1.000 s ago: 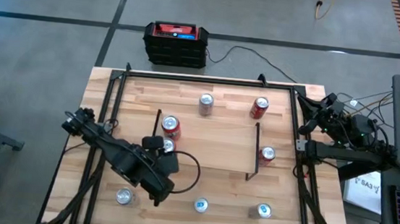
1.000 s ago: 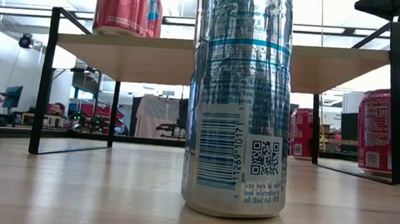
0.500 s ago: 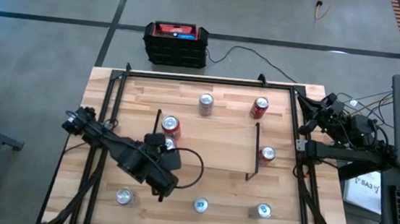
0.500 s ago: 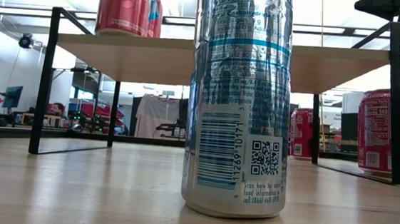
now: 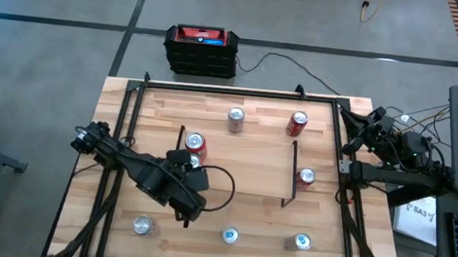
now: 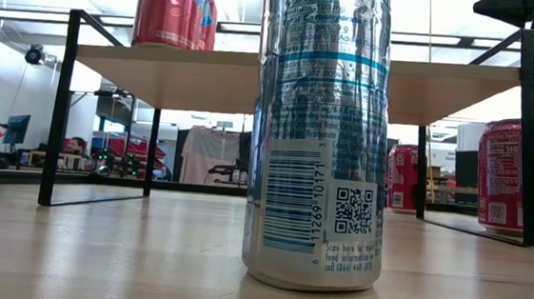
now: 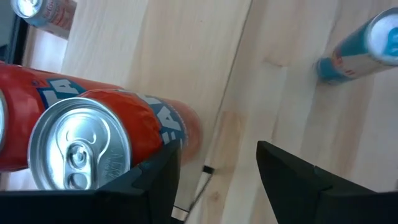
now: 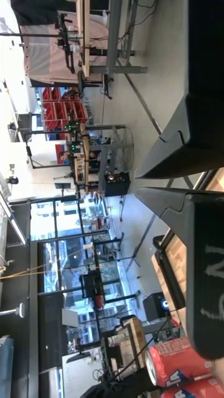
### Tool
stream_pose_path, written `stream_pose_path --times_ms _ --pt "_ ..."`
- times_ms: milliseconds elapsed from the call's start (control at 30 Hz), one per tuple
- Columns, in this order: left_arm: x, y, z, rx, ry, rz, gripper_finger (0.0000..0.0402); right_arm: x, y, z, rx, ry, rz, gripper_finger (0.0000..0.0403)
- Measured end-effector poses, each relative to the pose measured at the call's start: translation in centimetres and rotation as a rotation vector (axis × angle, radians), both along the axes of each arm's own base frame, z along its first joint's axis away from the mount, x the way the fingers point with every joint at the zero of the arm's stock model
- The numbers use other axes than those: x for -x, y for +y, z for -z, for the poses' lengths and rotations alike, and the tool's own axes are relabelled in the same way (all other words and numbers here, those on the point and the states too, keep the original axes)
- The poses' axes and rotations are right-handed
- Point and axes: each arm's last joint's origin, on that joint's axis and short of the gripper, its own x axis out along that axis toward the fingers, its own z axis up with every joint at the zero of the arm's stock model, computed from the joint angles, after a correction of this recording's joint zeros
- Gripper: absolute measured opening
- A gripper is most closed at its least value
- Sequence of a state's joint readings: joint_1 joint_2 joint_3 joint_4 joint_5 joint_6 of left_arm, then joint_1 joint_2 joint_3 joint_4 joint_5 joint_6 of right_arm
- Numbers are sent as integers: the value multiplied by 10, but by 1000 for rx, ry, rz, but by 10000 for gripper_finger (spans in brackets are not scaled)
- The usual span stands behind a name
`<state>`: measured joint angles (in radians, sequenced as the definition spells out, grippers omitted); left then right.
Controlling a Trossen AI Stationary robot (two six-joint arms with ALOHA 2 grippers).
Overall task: Place canned beverage on shelf
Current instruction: Put the orange soda can on the shelf, then put the top silver soda can on the shelf
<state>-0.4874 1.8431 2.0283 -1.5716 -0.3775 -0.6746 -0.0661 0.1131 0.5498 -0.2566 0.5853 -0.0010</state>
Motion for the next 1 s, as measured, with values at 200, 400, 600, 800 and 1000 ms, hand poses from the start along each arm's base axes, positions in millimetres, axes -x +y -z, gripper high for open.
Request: stream_pose_path --times_ms 200,400,600,800,1000 --pt "8 -10 -23 39 -101 -1 195 0 0 0 0 0 0 22" --pt "25 -9 -61 -74 -257 114 195 0 0 0 0 0 0 22" --pt "46 -1 -91 -276 -363 230 195 0 0 0 0 0 0 22" --pt "65 20 -102 -308 -375 242 195 0 0 0 0 0 0 22" --pt "73 41 -91 -360 -348 266 195 0 0 0 0 0 0 22"
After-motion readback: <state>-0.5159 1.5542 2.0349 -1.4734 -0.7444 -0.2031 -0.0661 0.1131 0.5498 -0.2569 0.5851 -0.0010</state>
